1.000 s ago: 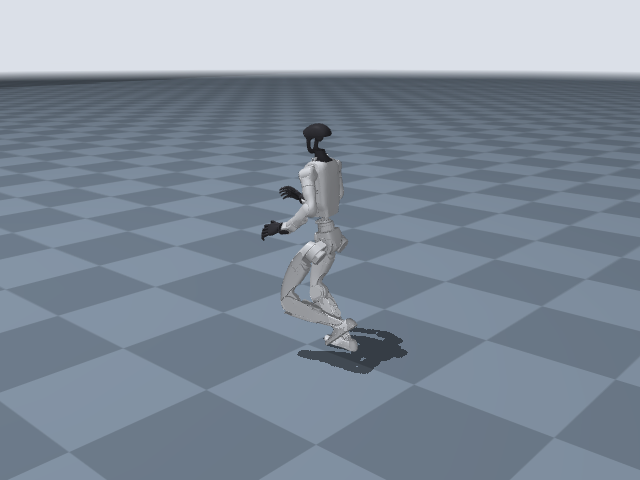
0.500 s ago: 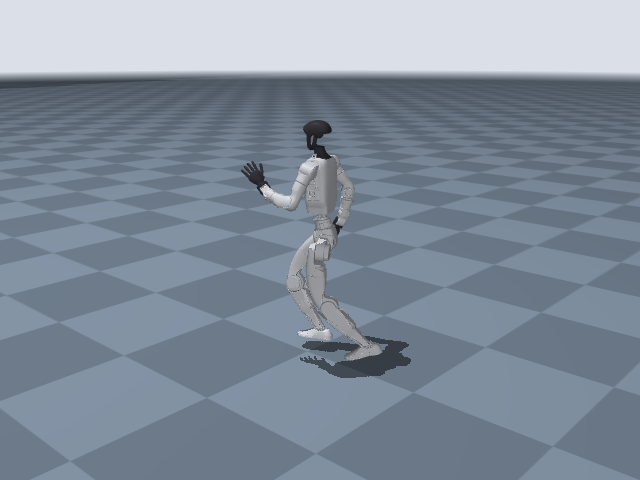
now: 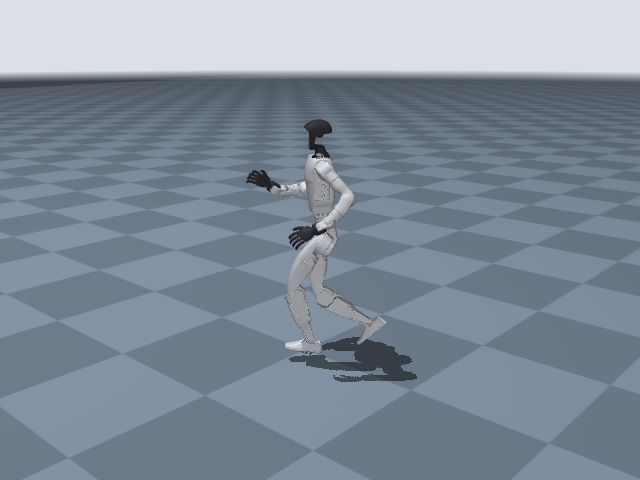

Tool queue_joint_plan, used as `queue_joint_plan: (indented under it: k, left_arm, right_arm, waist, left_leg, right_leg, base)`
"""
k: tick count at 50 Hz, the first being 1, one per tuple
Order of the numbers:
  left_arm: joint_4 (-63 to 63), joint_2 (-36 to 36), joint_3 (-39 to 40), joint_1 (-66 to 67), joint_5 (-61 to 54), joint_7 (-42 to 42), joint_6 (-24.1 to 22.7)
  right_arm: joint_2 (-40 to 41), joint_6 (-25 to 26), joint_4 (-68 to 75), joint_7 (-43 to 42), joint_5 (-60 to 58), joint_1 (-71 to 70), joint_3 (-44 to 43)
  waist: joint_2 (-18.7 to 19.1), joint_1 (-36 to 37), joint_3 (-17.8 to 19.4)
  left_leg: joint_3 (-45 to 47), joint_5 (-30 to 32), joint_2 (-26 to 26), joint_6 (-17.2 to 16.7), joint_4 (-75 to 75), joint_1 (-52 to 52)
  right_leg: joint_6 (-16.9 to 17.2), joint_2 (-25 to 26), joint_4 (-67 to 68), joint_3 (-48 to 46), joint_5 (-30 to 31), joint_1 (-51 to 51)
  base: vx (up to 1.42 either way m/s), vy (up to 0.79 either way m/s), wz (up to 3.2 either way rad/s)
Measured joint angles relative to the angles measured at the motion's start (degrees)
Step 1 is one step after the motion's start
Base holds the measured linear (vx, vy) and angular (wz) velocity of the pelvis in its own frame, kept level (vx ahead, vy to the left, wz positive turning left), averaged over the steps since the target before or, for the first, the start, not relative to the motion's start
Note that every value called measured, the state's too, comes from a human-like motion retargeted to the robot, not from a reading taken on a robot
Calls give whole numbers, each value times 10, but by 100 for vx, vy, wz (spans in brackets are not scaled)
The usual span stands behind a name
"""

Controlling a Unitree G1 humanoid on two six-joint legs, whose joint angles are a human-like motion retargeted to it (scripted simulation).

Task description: Run

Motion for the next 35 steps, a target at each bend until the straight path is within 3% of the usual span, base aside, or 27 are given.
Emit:
queue_joint_plan:
  k: [3,6,10,12,16,19,21,25,29,32,35]
  left_arm:
    - [-6,-22,-4,-36,13,26,4]
    - [-1,-37,-8,-145,40,84,24]
    - [15,-46,-25,-364,62,177,62]
    - [-6,-47,-34,-437,59,193,67]
    - [-58,-45,-63,-509,56,183,35]
    - [-90,-38,-96,-516,61,162,-2]
    - [-101,-37,-118,-504,71,146,-15]
    - [-77,-44,-153,-451,90,105,-6]
    - [-13,-49,-156,-374,114,68,31]
    - [1,-32,-128,-304,112,49,43]
    - [-22,5,-86,-211,87,36,35]
  right_arm:
    - [3,8,42,22,-19,58,23]
    - [12,35,137,35,-49,112,44]
    - [18,61,304,53,-81,172,64]
    - [0,63,342,68,-78,216,70]
    - [-41,59,341,89,-56,303,61]
    - [-53,54,307,85,-43,355,34]
    - [-49,49,286,70,-36,365,21]
    - [-31,37,241,34,-33,313,3]
    - [-19,36,180,-12,-51,165,-21]
    - [-19,40,111,-45,-61,34,-42]
    - [-20,40,29,-67,-53,-52,-49]
  waist:
    - [-8,-27,-1]
    - [-15,-65,21]
    - [-7,-116,47]
    - [17,-137,47]
    - [88,-173,37]
    - [130,-186,21]
    - [145,-184,14]
    - [155,-160,22]
    - [143,-110,48]
    - [120,-71,57]
    - [82,-39,53]
  left_leg:
    - [-6,-43,-33,32,39,24]
    - [-16,-134,-54,79,105,67]
    - [-40,-203,-57,87,80,175]
    - [-56,-190,-51,71,23,254]
    - [-84,-88,18,-17,-35,371]
    - [-91,11,87,-73,24,393]
    - [-85,54,131,-82,117,386]
    - [-73,70,228,-49,366,343]
    - [-75,0,305,22,588,234]
    - [-75,-50,315,70,652,112]
    - [-49,-75,277,85,605,13]
  right_leg:
    - [-5,-49,156,-11,21,-23]
    - [-34,-90,318,-2,-11,-89]
    - [-81,-99,409,20,-80,-233]
    - [-91,-83,361,9,-105,-282]
    - [-90,-3,129,-53,-125,-309]
    - [-82,77,-61,-72,-124,-297]
    - [-93,113,-102,-75,-133,-289]
    - [-163,157,-23,-78,-202,-264]
    - [-215,180,43,-64,-282,-222]
    - [-214,178,27,-34,-301,-181]
    - [-176,154,-11,1,-278,-122]
  base:
    - [-3,6,41]
    - [-4,7,15]
    - [-3,3,5]
    - [4,5,7]
    - [8,-7,14]
    - [2,-12,21]
    - [-4,-9,11]
    - [-5,-9,6]
    - [-6,-10,3]
    - [-6,-6,27]
    - [0,2,52]
